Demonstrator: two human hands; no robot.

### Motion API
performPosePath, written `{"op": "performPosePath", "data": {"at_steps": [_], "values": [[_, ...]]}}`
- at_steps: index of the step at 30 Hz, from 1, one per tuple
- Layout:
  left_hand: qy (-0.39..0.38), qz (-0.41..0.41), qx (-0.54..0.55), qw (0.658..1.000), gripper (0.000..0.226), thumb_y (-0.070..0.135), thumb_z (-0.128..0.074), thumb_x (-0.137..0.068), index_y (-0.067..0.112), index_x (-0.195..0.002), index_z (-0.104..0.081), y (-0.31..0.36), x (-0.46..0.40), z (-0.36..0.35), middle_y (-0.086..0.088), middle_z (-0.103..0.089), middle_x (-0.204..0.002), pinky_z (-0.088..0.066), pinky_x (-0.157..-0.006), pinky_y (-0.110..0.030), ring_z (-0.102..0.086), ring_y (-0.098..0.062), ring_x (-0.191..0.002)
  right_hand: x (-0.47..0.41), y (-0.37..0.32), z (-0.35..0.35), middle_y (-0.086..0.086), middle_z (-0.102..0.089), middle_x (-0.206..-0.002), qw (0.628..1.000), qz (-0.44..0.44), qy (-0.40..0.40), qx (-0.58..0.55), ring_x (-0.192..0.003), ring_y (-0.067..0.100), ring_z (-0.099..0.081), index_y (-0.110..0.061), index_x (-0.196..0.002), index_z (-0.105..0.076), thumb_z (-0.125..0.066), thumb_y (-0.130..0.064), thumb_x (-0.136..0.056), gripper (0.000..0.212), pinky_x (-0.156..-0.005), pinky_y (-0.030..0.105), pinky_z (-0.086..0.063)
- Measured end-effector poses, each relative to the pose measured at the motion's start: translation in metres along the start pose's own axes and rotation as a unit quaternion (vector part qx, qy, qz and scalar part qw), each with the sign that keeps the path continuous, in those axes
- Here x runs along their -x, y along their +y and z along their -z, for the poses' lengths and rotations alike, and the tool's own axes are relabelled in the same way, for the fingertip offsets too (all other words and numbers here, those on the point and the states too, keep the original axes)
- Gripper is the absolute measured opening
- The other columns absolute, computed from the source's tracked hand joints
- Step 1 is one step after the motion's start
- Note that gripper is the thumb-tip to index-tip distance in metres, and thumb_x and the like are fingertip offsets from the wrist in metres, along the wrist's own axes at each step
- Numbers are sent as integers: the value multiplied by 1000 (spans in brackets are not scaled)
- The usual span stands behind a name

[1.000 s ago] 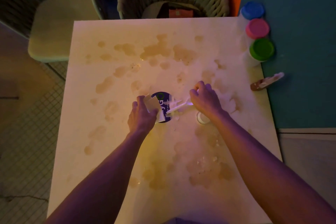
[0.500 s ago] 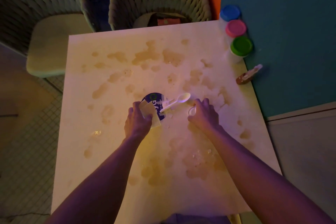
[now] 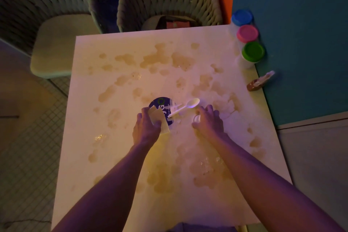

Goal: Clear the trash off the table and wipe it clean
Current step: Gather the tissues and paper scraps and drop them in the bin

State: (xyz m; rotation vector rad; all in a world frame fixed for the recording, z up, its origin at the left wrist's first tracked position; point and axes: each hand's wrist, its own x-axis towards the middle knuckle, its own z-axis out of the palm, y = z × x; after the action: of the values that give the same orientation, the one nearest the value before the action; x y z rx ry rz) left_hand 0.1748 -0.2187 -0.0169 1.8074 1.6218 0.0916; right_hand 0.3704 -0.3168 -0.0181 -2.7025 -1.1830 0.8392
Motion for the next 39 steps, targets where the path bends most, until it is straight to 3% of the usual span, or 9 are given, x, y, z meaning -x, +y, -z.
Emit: {"op": "performPosePath", "data": {"at_steps": [7,11,18,25,30,34,39], "values": [[-3,-2,14,1000,54,32,-64,-87,28,-134,-37,-4,-1,-1,-6,-54,-123,-50,-79,-42,-60,-35,-100,4,-12,2,7,-42,-123,1000,-7,17,-11,-112,34,-46,-24,-125,-52,-67,-27,-78,50,-84,36,-46],[-5,-4,21,1000,55,34,-65,-86,30,-133,-35,-6,-1,0,-5,-54,-122,-53,-82,-46,-61,-35,-100,6,-22,6,5,-42,-123,999,24,23,-8,-108,32,-50,-24,-121,-52,-68,-26,-77,47,-76,32,-43],[-4,-18,16,1000,52,33,-63,-87,29,-132,-36,-10,0,4,-5,-53,-120,-53,-81,-46,-61,-35,-98,-4,-53,17,4,-56,-123,992,89,-35,87,-105,31,-60,-37,-140,-38,-69,-33,-77,70,-75,33,-45],[-11,-30,14,999,53,32,-62,-88,30,-133,-35,-20,3,9,-5,-53,-120,-53,-80,-45,-62,-36,-97,-19,-77,17,8,-60,-117,992,53,-64,99,-103,29,-62,-19,-122,-54,-71,-36,-78,50,-73,31,-45],[-18,-38,20,999,55,33,-63,-87,30,-134,-35,-24,6,11,-4,-53,-120,-54,-81,-46,-62,-34,-96,-10,-80,17,9,-62,-108,994,36,-50,90,-99,31,-61,-14,-114,-58,-74,-44,-74,52,-75,34,-49],[-30,-54,27,998,54,32,-63,-88,29,-135,-36,-25,9,15,-4,-53,-121,-52,-81,-44,-61,-35,-98,4,-74,16,7,-67,-98,996,15,-38,82,-80,27,-56,-16,-100,-63,-72,-33,-71,35,-66,28,-45],[-43,-88,27,995,55,31,-63,-88,29,-135,-35,-24,19,22,-4,-53,-121,-51,-82,-43,-60,-34,-99,33,-67,19,7,-66,-96,999,-16,-9,48,-78,27,-55,-15,-98,-65,-69,-27,-71,29,-63,27,-42]]}}
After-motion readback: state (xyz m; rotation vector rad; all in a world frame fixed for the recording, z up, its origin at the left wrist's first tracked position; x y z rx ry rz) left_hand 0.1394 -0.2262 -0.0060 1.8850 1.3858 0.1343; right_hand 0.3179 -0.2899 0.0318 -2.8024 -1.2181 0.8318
